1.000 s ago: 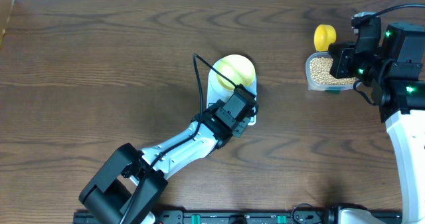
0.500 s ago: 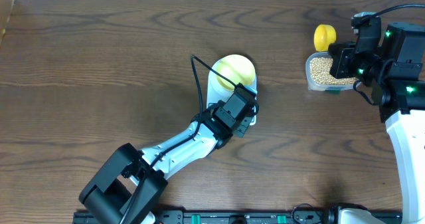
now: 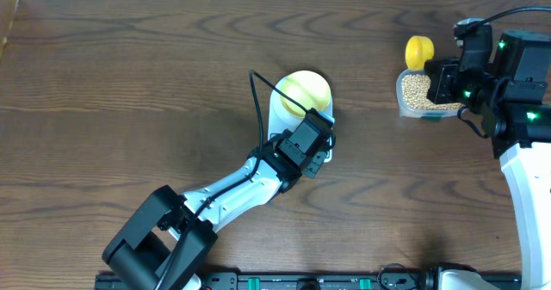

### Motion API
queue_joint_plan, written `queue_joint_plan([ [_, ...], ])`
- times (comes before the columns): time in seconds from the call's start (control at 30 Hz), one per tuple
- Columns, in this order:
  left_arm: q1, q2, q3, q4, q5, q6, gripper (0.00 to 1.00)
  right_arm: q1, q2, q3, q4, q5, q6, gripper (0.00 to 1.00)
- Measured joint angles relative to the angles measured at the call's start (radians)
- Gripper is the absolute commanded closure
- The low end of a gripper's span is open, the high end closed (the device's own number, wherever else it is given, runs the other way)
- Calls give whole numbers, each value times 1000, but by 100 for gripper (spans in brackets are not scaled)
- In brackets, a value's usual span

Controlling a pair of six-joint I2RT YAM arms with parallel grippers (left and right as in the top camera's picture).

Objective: Scoop item into bowl and weigh 50g on scale
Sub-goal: 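Lift the left gripper up and away from the scale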

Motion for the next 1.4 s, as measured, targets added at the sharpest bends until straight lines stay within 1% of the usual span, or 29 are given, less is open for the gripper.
queue_joint_plan([
  [0.9, 6, 0, 0, -15, 0, 11, 92, -10, 0, 0, 17, 13, 0, 99],
  [0.93, 6, 0, 0, -15, 0, 11, 90, -9, 0, 0, 18, 13, 0, 99],
  [0.97, 6, 0, 0, -15, 0, 11, 83, -10, 0, 0, 18, 13, 0, 99],
  [1.0, 6, 0, 0, -17, 0, 13, 79, -10, 0, 0, 17, 13, 0, 99],
  [1.2, 7, -10, 0, -51, 0, 39, 61, -10, 0, 0, 17, 13, 0, 99],
  [1.27, 12, -29, 0, -55, 0, 46, 53, -9, 0, 0, 17, 13, 0, 99],
  [1.3, 16, -40, 0, -55, 0, 48, 46, -10, 0, 0, 17, 13, 0, 99],
  [1.33, 22, -53, 0, -56, 0, 52, 43, -10, 0, 0, 17, 13, 0, 99],
  [1.37, 30, -67, 0, -56, 0, 51, 27, -10, 0, 0, 17, 13, 0, 99],
  [1.4, 40, -82, 0, -58, 0, 58, 18, -10, 0, 0, 17, 13, 0, 99],
])
